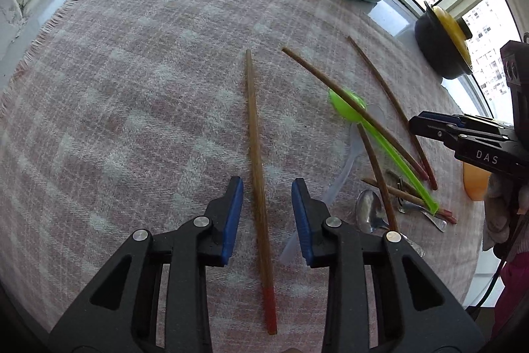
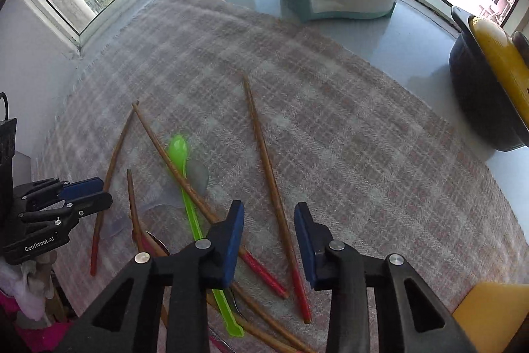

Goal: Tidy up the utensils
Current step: 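Close the left tool on a red-tipped wooden chopstick while the right tool grasps another, then lift both held chopsticks and carry them over the yellow container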

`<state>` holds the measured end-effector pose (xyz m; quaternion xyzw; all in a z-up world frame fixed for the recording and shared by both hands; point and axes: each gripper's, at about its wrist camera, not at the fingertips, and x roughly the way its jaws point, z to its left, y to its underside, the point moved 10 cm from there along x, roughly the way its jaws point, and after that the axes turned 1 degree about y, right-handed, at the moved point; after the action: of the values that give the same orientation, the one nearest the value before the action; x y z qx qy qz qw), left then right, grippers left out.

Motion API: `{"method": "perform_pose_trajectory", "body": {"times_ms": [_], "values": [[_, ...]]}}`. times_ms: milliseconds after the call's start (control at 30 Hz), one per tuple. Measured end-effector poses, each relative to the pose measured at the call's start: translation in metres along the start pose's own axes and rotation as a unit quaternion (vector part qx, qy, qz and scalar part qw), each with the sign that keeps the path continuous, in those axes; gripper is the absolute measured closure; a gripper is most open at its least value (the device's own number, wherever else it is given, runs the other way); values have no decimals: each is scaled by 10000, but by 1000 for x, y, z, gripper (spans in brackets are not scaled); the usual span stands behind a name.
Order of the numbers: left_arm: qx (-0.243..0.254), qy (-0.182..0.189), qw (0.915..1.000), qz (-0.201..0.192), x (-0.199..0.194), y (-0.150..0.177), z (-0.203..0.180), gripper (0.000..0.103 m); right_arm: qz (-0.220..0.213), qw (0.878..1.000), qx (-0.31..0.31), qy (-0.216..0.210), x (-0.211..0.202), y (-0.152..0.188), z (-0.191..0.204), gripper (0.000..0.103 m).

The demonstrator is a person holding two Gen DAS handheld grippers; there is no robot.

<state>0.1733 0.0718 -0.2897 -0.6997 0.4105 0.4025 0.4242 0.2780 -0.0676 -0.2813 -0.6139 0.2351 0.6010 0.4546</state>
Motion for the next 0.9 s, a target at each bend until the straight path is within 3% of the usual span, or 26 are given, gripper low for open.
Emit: {"method": "perform_pose_trajectory", "body": {"times_ms": [167,233,333,567,900], "values": [[-116,-101,9998,-105,2,-6,-1,77,189,9996,-199,4,15,-8,3,77],[-212,-159,9996,-128,4,-10,0,88,264,9994,-232,-11,20,-10,4,79],[-336,-146,9992,-137,5,-15,5,94,282,9992,-266,-47,22,-17,5,79],[-264,-233,9990,-274,4,-15,7,97,419,9980,-416,203,26,-22,5,96],[-719,34,9967,-379,-5,-9,17,99,185,9996,-218,67,16,-16,6,99]]}}
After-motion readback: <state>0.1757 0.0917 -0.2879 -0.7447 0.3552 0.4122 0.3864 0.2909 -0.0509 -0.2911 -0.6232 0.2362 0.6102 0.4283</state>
